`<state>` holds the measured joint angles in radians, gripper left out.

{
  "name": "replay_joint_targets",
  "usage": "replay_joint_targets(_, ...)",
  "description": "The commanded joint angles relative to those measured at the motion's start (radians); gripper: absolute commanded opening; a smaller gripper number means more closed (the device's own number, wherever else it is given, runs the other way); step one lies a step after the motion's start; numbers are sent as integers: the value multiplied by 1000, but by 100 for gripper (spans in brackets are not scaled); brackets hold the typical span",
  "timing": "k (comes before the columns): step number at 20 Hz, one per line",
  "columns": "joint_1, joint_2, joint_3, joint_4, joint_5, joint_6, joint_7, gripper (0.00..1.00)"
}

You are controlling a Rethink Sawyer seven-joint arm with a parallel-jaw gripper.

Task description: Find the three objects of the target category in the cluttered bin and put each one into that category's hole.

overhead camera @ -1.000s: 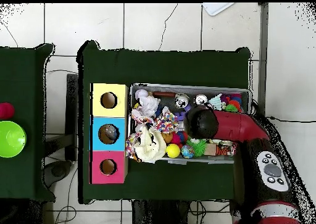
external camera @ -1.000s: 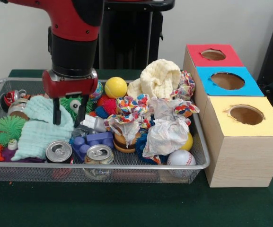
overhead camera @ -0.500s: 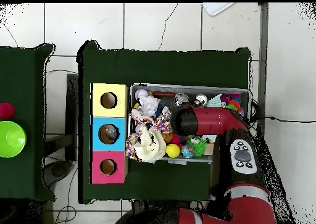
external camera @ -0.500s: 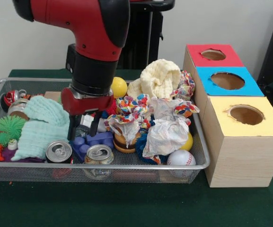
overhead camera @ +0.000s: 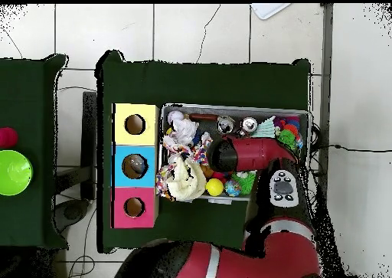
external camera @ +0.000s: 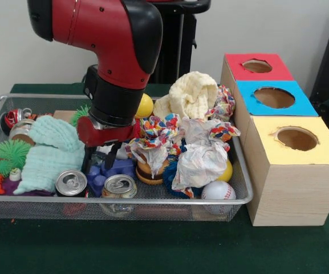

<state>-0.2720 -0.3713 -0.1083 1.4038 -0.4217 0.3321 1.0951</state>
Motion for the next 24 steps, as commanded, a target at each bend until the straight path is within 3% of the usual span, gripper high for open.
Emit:
replay_joint_targets(1, 41, 125, -114, -103, -31, 12, 223, 100)
replay_joint_targets(13, 70, 150, -159, -153, -21, 38, 161, 100)
replay_joint_targets(18, 70, 186, -170, -172, -5, 30, 175, 100)
replay_joint_targets(24, 41, 255, -152, -226, 42, 94, 176, 100)
